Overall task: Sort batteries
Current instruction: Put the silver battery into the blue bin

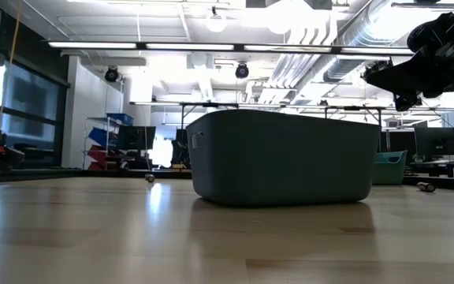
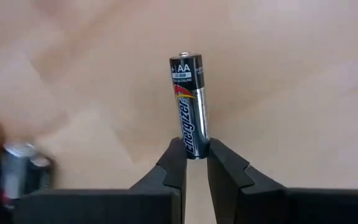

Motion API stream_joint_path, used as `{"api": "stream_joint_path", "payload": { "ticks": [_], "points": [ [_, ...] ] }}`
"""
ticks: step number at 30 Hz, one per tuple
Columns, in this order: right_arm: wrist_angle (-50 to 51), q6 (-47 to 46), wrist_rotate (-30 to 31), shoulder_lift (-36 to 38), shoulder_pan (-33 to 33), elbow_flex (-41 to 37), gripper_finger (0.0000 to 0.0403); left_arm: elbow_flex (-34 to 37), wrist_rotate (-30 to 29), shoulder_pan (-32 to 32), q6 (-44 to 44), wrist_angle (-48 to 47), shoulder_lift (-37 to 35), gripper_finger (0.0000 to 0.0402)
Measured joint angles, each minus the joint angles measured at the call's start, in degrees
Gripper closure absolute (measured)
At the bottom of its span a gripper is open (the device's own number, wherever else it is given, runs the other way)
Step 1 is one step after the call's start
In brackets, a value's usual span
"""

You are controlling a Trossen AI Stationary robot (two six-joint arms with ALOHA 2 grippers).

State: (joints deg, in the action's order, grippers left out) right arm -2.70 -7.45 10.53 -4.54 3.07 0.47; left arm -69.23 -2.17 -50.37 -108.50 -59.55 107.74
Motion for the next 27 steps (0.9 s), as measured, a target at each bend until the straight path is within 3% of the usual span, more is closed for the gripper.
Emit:
{"api": "stream_joint_path", "payload": {
  "ticks": [6,10,12,15,18,23,27],
  "points": [
    [0.00,0.00,-0.01,0.00,-0.02,0.00,0.0403,-15.57,-12.10,7.79,11.65,-16.11,-0.32,0.0372],
    [-0.01,-0.01,0.00,0.00,-0.01,0.00,0.0403,-24.46,-22.41,17.23,30.70,-16.04,-0.40,0.0372],
    [0.00,0.00,0.01,0.00,-0.01,0.00,0.0403,-27.12,-23.99,22.70,43.14,-11.76,-0.43,0.0372],
    [0.00,0.00,0.01,0.00,-0.02,0.00,0.0403,-27.90,-20.08,30.34,62.04,-0.85,-0.33,0.0373],
    [0.00,0.00,-0.01,0.00,-0.02,0.00,0.0403,-27.89,-15.69,36.29,74.37,6.16,1.59,0.0373],
    [-0.02,-0.02,0.00,-0.02,-0.02,0.00,0.0403,-29.56,-10.33,41.75,84.29,6.78,7.27,0.0373],
    [0.00,-0.01,-0.01,0.02,0.00,0.00,0.0403,-33.21,-6.39,42.58,90.31,6.19,12.72,0.0373]
  ]
}}
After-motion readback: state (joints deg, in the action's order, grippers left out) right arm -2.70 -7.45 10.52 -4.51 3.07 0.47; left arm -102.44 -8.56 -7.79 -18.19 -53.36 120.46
